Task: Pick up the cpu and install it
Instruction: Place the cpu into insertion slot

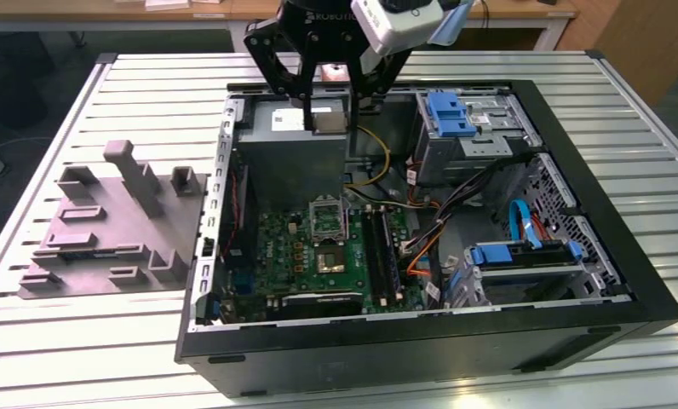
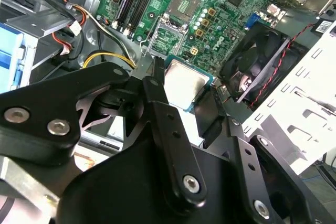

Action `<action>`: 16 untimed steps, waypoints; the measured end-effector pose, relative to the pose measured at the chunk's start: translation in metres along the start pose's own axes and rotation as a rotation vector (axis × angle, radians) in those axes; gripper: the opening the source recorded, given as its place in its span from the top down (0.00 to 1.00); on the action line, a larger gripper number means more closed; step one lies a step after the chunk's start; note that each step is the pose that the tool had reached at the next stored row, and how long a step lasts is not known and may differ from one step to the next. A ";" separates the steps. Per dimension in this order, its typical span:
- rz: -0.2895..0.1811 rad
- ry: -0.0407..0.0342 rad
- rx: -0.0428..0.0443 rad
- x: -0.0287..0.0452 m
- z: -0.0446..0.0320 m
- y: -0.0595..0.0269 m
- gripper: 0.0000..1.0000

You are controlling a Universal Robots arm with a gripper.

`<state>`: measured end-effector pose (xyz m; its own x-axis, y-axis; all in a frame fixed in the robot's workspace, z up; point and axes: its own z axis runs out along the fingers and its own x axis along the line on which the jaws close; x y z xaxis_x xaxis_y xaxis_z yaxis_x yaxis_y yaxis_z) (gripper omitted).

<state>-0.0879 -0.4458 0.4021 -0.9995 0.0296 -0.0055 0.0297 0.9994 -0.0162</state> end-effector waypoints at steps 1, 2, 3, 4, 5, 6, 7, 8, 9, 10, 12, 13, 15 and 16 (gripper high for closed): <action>0.000 0.0000 0.0000 0.0000 0.0000 0.0000 0.53; 0.000 0.0001 0.0001 0.0000 0.0000 -0.0001 0.53; 0.000 0.0000 0.0001 0.0000 0.0000 -0.0001 0.53; 0.000 0.0000 0.0001 0.0000 0.0000 -0.0002 0.53; 0.000 0.0000 0.0001 0.0000 0.0000 -0.0002 0.53; 0.000 0.0000 0.0001 0.0000 0.0000 -0.0003 0.53; 0.000 0.0001 0.0002 0.0000 0.0000 -0.0003 0.53; 0.000 0.0001 0.0002 0.0007 0.0000 -0.0004 0.53; 0.000 0.0001 0.0001 0.0009 0.0001 -0.0006 0.53; 0.000 0.0000 0.0000 0.0010 0.0003 -0.0014 0.53; 0.000 0.0000 -0.0007 0.0010 0.0014 -0.0029 0.53; 0.000 0.0000 -0.0008 0.0010 0.0020 -0.0037 0.53; 0.000 0.0000 -0.0012 0.0010 0.0035 -0.0046 0.53; 0.000 0.0001 -0.0010 0.0010 0.0043 -0.0050 0.53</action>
<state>-0.0890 -0.4508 0.3979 -0.9995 0.0297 -0.0054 0.0298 0.9994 -0.0152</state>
